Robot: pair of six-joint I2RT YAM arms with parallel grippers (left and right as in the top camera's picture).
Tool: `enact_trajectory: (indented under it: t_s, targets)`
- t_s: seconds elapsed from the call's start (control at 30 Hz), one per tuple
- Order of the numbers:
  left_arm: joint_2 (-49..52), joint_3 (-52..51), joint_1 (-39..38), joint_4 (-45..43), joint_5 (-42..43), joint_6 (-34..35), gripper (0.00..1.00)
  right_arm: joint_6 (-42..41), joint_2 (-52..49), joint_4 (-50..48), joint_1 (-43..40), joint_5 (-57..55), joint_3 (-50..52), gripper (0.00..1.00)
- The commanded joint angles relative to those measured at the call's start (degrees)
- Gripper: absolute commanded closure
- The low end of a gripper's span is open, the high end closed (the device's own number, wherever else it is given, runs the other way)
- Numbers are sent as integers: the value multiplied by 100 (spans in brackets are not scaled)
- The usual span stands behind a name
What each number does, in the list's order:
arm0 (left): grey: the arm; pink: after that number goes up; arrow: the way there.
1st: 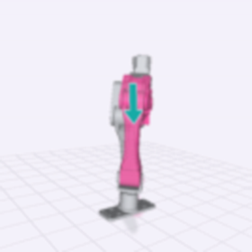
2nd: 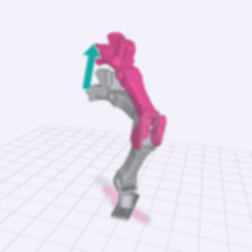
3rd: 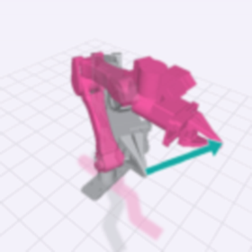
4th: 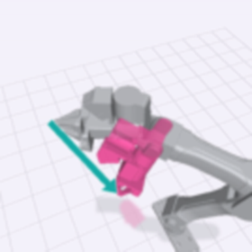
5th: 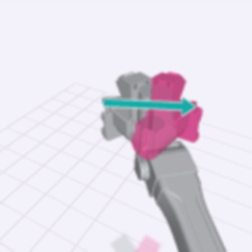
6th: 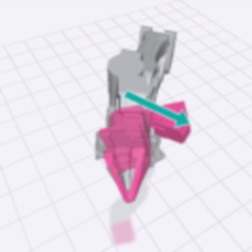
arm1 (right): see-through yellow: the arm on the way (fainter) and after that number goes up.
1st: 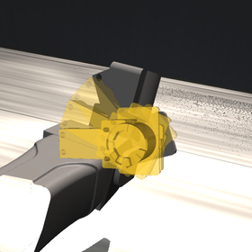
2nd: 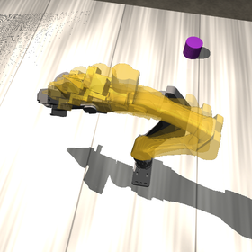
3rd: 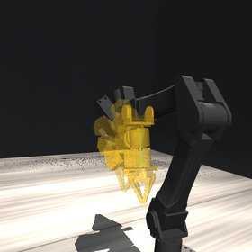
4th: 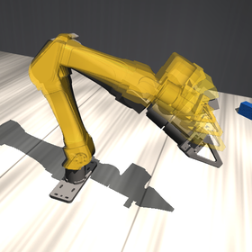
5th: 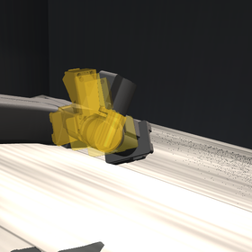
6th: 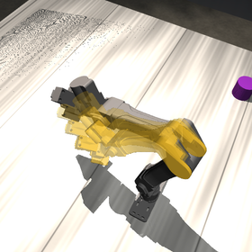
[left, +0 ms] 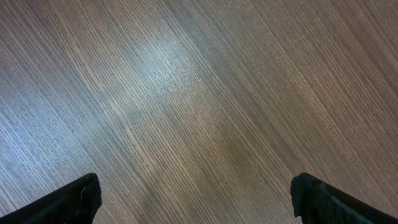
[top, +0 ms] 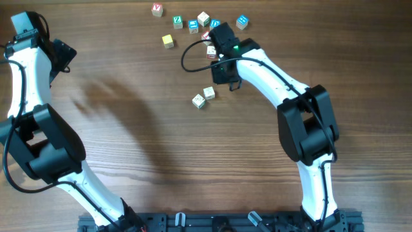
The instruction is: Form a circle
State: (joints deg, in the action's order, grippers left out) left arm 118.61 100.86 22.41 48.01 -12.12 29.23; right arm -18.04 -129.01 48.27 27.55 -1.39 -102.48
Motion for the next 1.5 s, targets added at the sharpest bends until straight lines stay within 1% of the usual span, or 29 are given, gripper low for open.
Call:
enact_trajectory:
  t_s: [0.0, 0.17, 0.57, 0.73, 0.87, 1.0, 1.13, 1.47]
  targets:
    - [-70, 63, 22, 4, -11, -44, 0, -205, 190, 251, 31, 573, -55, 91]
    - [-70, 63, 22, 4, -11, -44, 0, -210, 181, 227, 144, 809, 201, 91]
    - [-70, 63, 22, 2, -11, -44, 0, -210, 184, 507, 190, 822, 212, 89]
    - [-70, 63, 22, 2, -11, -44, 0, -205, 181, 9, 184, 15, 212, 89]
    - [-70, 61, 22, 2, -11, -44, 0, -136, 184, -723, 190, 68, 212, 88]
    - [-70, 63, 22, 2, -11, -44, 0, -127, 181, -1012, 190, 710, 212, 88]
    - [-70, 63, 22, 2, -11, -44, 0, -118, 184, -953, 190, 942, 212, 89]
    - [-70, 63, 22, 4, -11, -44, 0, -125, 184, -481, 192, 942, 212, 89]
